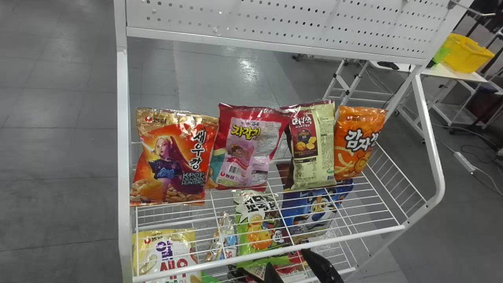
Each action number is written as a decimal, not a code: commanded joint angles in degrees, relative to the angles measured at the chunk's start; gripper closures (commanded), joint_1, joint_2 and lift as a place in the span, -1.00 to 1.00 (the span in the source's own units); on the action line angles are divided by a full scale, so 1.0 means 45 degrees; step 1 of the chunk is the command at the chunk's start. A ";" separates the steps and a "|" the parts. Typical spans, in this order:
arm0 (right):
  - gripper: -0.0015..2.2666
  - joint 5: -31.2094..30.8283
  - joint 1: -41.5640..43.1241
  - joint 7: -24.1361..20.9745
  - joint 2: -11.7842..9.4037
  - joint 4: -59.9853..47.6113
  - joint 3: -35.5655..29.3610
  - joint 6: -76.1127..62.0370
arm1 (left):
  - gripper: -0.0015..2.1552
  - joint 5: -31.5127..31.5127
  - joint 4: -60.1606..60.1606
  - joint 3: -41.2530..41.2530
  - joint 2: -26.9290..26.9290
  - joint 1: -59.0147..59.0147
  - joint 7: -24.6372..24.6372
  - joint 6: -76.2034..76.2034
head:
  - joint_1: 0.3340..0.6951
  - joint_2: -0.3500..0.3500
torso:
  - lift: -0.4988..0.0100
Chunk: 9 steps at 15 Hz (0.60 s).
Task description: Hold basket handle with left hand then pick Jagalchi snack with right hand and place into basket
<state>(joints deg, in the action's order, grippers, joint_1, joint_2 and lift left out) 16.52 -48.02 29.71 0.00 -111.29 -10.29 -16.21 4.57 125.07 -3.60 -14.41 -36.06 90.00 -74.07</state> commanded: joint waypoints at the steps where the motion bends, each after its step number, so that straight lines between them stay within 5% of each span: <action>1: -0.89 0.0000 -0.0033 0.0000 0.0011 -0.0014 0.0002 0.0000 | 0.99 0.0000 -0.0001 0.0000 0.0000 0.0005 0.0126 0.0024 | 1.00 -1.00 | 0.93; 9: -0.89 0.0039 -0.0052 0.0000 0.0011 -0.0190 -0.0018 0.0000 | 0.99 0.0293 -0.0216 -0.0098 0.0000 0.0044 0.0126 -0.0015 | 1.00 -1.00 | 0.93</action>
<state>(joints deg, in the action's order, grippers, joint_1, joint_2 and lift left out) 16.70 -48.25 29.71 0.00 -112.06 -10.37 -16.21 5.86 124.12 -4.03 -14.48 -35.86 90.00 -74.14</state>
